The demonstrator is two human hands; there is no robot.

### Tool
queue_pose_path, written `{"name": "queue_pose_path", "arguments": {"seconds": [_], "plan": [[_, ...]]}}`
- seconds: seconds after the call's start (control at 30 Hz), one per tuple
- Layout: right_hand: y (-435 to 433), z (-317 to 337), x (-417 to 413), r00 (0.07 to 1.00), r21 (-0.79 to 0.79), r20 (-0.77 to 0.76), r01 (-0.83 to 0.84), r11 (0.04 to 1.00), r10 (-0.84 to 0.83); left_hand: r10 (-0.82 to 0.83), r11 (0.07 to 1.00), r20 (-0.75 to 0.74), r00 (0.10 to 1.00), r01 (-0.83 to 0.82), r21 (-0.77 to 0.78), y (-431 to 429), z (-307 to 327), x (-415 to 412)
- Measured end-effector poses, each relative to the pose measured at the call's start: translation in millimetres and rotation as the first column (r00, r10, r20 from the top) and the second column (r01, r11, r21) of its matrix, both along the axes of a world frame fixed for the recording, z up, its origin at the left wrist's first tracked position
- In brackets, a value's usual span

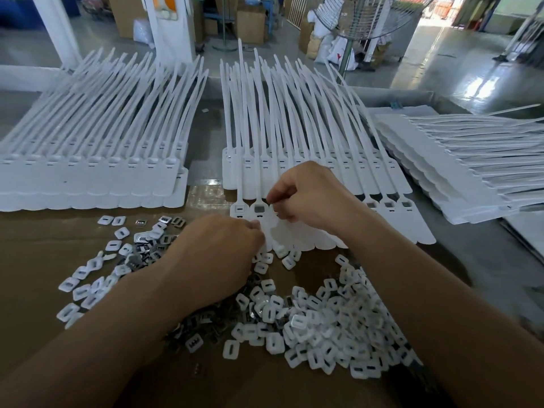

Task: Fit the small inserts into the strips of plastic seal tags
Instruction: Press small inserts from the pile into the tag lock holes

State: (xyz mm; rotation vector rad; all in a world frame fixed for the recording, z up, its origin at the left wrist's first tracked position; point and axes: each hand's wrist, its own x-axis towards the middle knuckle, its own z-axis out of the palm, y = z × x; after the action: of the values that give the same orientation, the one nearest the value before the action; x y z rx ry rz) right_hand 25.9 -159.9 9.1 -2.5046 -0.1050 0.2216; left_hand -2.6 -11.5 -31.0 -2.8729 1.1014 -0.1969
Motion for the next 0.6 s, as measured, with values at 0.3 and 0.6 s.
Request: {"name": "queue_pose_path", "arguments": {"seconds": [0.3, 0.6], "plan": [[9, -11, 10, 0.994, 0.015, 0.088, -0.069, 0.998, 0.067, 0.002, 1.000, 0.002, 1.000, -0.002, 0.012, -1, -3, 1], [14, -18, 13, 0.990, -0.077, 0.088, -0.102, 0.992, 0.108, 0.004, 1.000, -0.009, 1.000, -0.004, 0.012, -2, -2, -2]]}}
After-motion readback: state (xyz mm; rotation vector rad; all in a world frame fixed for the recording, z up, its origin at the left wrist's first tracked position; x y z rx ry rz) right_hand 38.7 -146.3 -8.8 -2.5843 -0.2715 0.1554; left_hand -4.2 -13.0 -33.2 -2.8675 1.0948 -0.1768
